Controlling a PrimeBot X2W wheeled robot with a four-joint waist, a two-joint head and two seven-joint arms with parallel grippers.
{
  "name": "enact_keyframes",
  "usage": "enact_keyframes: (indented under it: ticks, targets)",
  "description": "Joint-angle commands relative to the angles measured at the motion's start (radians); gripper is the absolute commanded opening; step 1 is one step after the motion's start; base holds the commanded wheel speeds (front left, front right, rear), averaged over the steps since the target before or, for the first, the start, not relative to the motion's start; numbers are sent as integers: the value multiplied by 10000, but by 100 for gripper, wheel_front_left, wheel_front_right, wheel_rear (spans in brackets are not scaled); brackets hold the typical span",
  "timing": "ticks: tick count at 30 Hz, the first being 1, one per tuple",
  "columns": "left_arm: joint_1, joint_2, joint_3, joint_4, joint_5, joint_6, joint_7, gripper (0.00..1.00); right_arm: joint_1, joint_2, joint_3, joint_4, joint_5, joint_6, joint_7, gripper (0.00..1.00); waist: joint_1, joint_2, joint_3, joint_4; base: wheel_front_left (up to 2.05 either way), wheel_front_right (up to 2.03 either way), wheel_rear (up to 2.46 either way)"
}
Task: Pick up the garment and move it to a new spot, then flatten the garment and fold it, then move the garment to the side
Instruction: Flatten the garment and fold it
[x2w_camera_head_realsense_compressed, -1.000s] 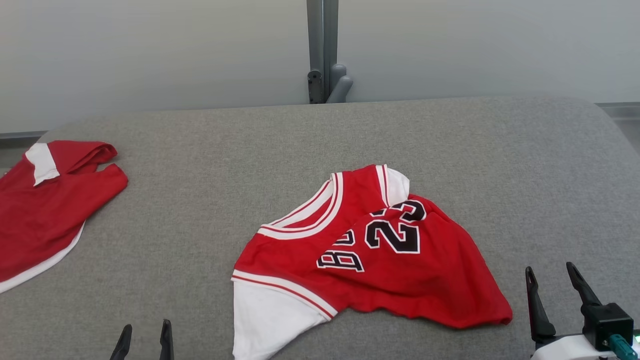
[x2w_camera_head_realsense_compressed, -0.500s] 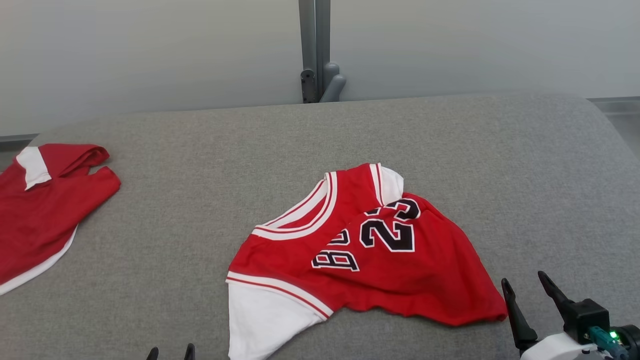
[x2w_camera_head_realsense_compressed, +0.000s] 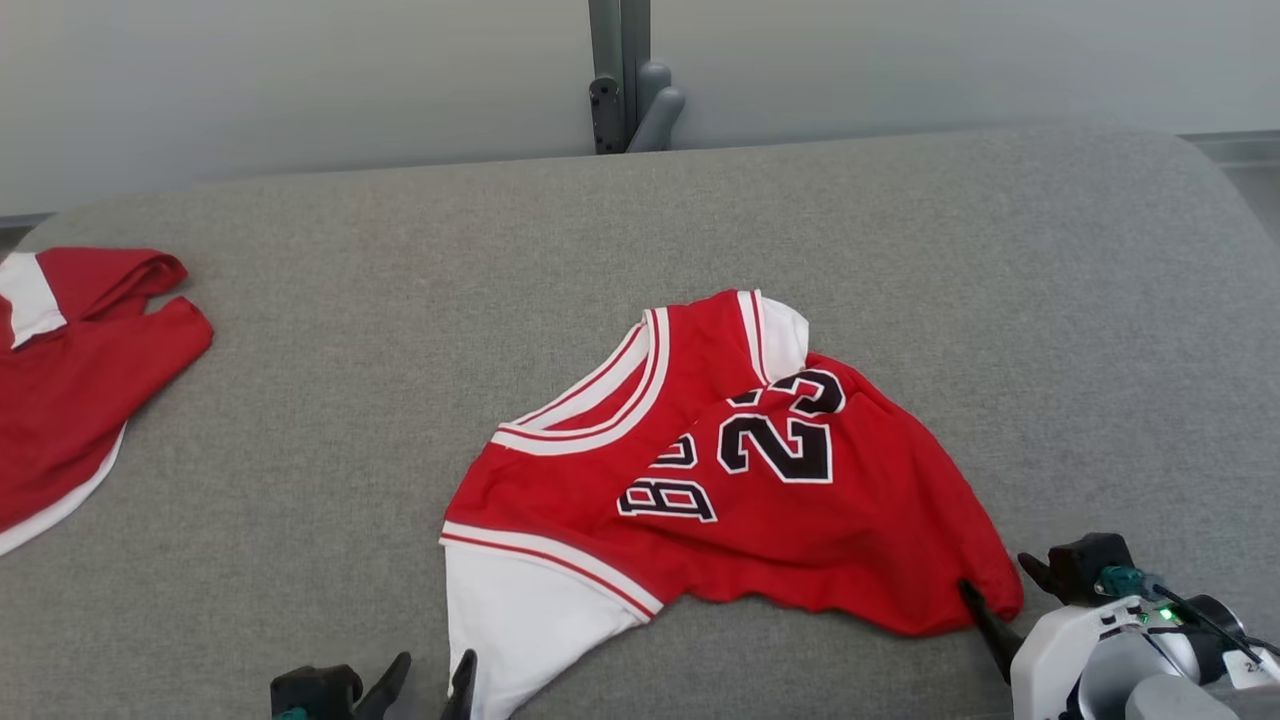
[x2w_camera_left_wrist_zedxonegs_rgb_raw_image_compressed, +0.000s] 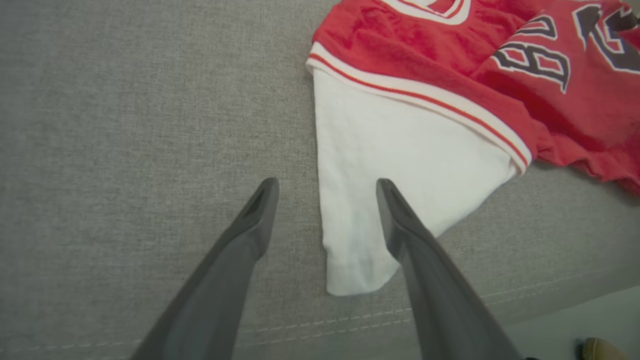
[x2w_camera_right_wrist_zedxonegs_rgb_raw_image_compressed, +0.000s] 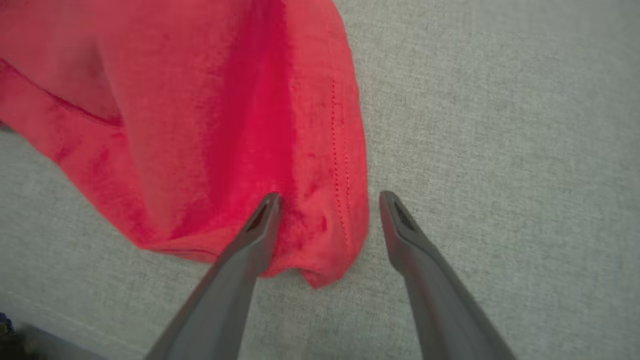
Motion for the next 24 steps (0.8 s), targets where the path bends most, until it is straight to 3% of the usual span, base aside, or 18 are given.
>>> enact_keyframes:
  ticks: [1, 18, 19, 20, 24]
  targets:
    - [-193, 45, -47, 58, -109, -23, 59, 100, -193, -13, 134, 202, 151, -14, 74, 100, 0, 0, 301, 77, 0, 0, 0]
    - [-419, 10, -590, 1174, -956, 63, 955, 100, -776, -76, 1849, 1269, 1532, -14, 551, 100, 0, 0, 898, 81, 0, 0, 0]
    - [-412, -21, -650, 1281, -1042, 53, 1054, 47, -778, -75, 1967, 1239, 1671, -14, 641, 32, 0, 0, 910, 81, 0, 0, 0]
    - [-391, -60, -728, 1344, -1137, 39, 1154, 0, -769, -83, 2085, 1180, 1839, -3, 707, 0, 0, 0, 920, 76, 0, 0, 0]
    - [-260, -169, -891, 989, -1830, -18, 1598, 0, -855, -393, 2441, 508, 2621, 9, 768, 0, 0, 0, 963, 26, 0, 0, 0]
